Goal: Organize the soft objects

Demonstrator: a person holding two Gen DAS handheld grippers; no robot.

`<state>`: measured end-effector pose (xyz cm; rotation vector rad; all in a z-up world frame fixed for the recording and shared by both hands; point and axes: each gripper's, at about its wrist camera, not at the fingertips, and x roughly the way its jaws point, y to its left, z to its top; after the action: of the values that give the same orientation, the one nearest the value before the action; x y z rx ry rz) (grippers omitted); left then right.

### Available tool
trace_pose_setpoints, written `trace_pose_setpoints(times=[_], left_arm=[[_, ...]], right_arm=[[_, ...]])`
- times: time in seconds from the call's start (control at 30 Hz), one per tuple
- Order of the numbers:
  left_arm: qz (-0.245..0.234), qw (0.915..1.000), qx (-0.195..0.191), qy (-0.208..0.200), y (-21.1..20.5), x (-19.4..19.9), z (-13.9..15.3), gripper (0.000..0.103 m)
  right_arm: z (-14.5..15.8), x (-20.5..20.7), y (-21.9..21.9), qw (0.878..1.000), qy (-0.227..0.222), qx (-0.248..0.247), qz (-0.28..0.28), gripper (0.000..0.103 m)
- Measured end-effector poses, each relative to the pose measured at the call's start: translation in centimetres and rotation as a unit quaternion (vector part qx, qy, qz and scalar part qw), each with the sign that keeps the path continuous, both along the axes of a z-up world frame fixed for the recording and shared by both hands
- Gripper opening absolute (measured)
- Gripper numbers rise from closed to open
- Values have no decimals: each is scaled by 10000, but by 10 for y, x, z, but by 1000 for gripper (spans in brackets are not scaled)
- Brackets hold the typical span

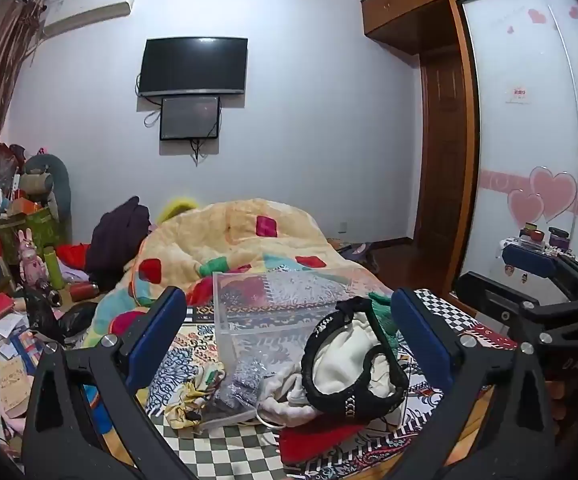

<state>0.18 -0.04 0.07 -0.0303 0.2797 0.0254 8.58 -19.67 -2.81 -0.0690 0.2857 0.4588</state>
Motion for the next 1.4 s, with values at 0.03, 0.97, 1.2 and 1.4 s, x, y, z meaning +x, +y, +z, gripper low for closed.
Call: trace_pose_setpoints(times=[0.03,0.97,1.2,1.4], left_arm=[[29,10000,35,-13,0,2,0,103],[-105,9997,-16,-207,0,-3,0,103],[-94,9997,2,-220,1,-3,1,103],[-92,9997,-1,-212,0,-3,0,103]], right_arm=[[0,0,0,10000,10,17,3,103],[1,-3,-6,9996,30,269,11,103],[0,-3,-7,9995,54,312,20,103],[0,-4,-7,9994,59,346,31,103]])
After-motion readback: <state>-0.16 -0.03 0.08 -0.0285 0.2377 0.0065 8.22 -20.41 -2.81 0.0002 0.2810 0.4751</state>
